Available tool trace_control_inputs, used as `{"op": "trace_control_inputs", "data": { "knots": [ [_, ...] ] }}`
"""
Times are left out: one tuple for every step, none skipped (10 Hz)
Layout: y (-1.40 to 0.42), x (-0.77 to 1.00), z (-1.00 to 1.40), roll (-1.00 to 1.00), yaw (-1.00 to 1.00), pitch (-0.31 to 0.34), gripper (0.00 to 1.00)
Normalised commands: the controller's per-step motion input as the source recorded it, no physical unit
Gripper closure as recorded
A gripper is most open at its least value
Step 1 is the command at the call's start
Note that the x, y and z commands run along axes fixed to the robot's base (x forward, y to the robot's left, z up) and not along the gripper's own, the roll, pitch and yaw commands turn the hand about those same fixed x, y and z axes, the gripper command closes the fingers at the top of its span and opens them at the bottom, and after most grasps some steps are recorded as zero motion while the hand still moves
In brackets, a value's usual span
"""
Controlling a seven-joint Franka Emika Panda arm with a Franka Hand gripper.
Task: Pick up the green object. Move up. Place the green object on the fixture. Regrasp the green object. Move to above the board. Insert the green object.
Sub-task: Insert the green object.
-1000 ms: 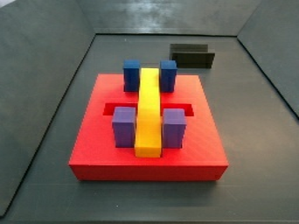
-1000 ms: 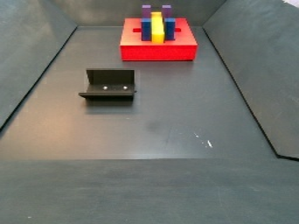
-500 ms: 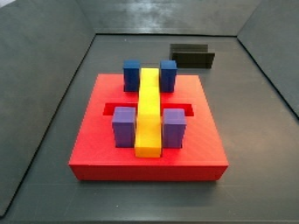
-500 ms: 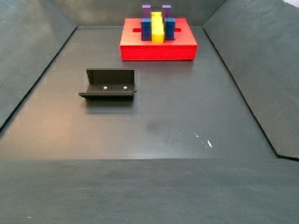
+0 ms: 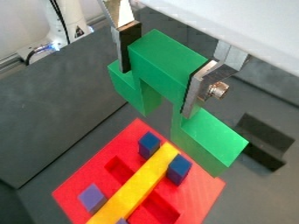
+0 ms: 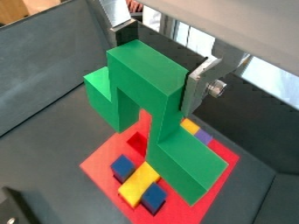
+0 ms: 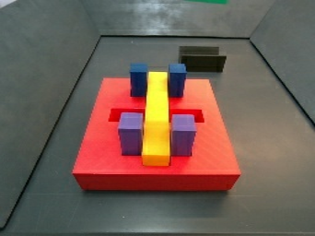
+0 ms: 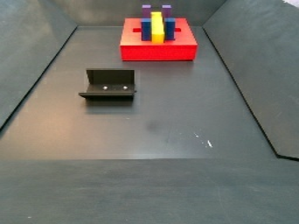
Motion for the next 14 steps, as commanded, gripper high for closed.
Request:
{"op": "trace_control_inputs", "data": {
  "knots": [
    [-0.09,0.18,-0.28,-0.39,0.05,0.0,1.0],
    [-0.09,0.0,-0.48,-0.3,0.18,0.0,1.0],
    [-0.12,-0.09,-0.63,-0.23,0.35,-0.011,1.0],
    [-0.13,-0.23,-0.72,-0.16,0.42,-0.034,1.0],
    [-0.18,-0.29,-0.74,-0.13,0.42,-0.061,1.0],
    [-0.25,-0.25,-0.75,-0.1,0.44,-0.026,1.0],
    [-0.4,-0.37,-0.45,0.1,0.29,-0.083,1.0],
    [-0.47,-0.21,-0.31,0.27,0.0,-0.09,1.0],
    [-0.4,-0.2,-0.25,0.19,0.0,-0.104,1.0],
    [-0.34,-0.11,-0.21,0.14,0.0,-0.066,1.0],
    [-0.01,0.0,-0.13,0.0,0.01,0.0,1.0],
    [0.0,0.0,-0.23,-0.02,0.02,0.0,1.0],
    [0.0,0.24,-0.31,-0.14,0.06,0.0,1.0],
    [0.0,0.48,-0.31,-0.19,0.06,0.0,1.0]
  ]
}}
